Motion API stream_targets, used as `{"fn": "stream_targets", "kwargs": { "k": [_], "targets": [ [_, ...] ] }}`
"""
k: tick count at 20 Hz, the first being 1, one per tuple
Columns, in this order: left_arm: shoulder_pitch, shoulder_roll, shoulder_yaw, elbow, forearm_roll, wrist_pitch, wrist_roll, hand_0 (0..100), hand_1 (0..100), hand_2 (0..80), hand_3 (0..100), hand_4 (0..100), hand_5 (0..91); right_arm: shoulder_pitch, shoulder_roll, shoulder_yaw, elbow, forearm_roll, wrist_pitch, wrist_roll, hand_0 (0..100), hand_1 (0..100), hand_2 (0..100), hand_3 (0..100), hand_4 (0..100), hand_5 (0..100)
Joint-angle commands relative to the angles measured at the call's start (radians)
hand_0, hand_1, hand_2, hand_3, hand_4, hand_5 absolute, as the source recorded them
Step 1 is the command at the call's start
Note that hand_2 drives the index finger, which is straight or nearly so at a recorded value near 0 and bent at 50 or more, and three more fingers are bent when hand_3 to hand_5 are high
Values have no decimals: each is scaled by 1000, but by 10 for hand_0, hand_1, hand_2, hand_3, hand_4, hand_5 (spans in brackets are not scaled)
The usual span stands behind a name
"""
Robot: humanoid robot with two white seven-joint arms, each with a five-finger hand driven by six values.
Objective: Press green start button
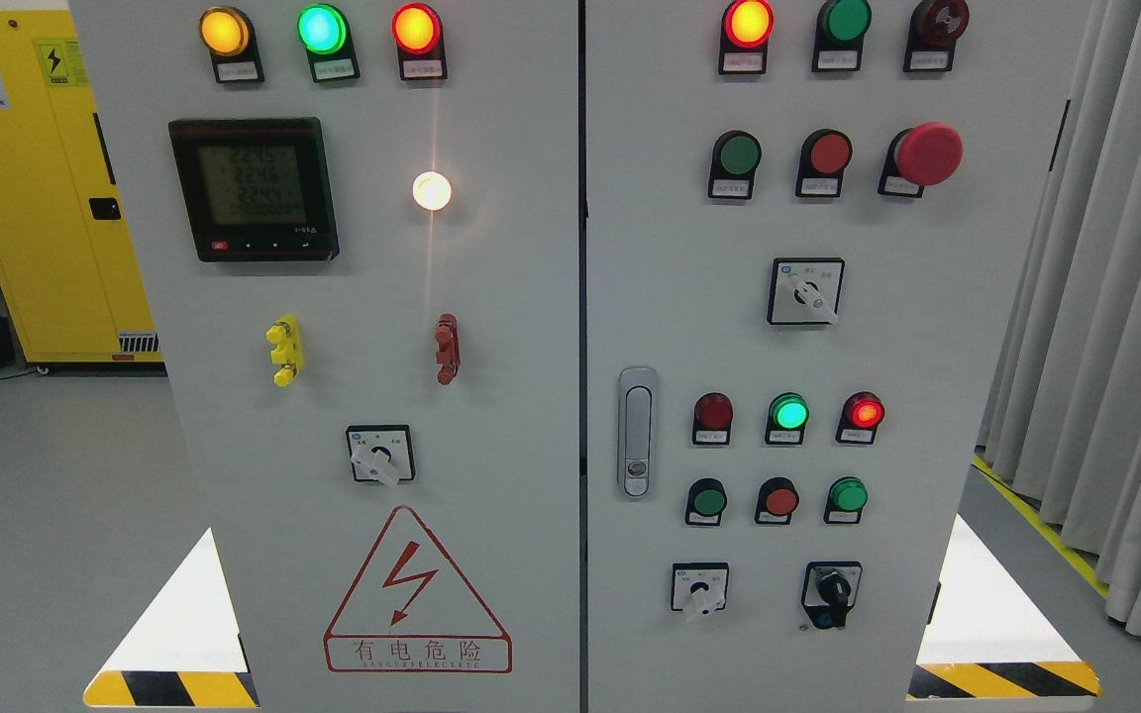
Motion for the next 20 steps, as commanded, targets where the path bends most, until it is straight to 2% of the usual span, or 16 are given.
{"fn": "stream_targets", "kwargs": {
  "k": [1, 4, 5, 6, 10, 15, 20],
  "targets": [
    [0, -17, -2, -31, 0, 1, 1, 120, 556, 0, 0, 0, 0, 36, -1, 37, -419, 123, -7, -35, 239, 544, 0, 546, 569, 363],
    [0, -17, -2, -31, 0, 1, -1, 120, 556, 0, 0, 0, 0, 71, -3, 7, -496, 182, -30, -108, 247, 555, 0, 645, 614, 425],
    [0, -17, -2, -31, 0, 1, 1, 120, 556, 0, 0, 0, 0, 77, -1, -7, -522, 190, -45, -125, 247, 555, 0, 645, 614, 425],
    [0, -17, -2, -31, 0, 1, -1, 120, 556, 0, 0, 0, 0, 80, -1, -26, -551, 191, -59, -130, 251, 574, 0, 652, 643, 477],
    [0, -17, -2, -31, 0, 1, 1, 120, 556, 0, 0, 0, 0, 89, -3, -87, -680, 193, -96, -130, 262, 605, 0, 652, 663, 511],
    [0, -17, -2, -31, 0, 1, 1, 120, 556, 0, 0, 0, 0, 45, -3, -93, -769, 223, -99, -127, 267, 619, 0, 644, 667, 506],
    [0, -17, -2, -31, 0, 1, 1, 120, 556, 0, 0, 0, 0, -51, -7, -95, -777, 239, -99, -124, 271, 623, 21, 630, 661, 503]
  ]
}}
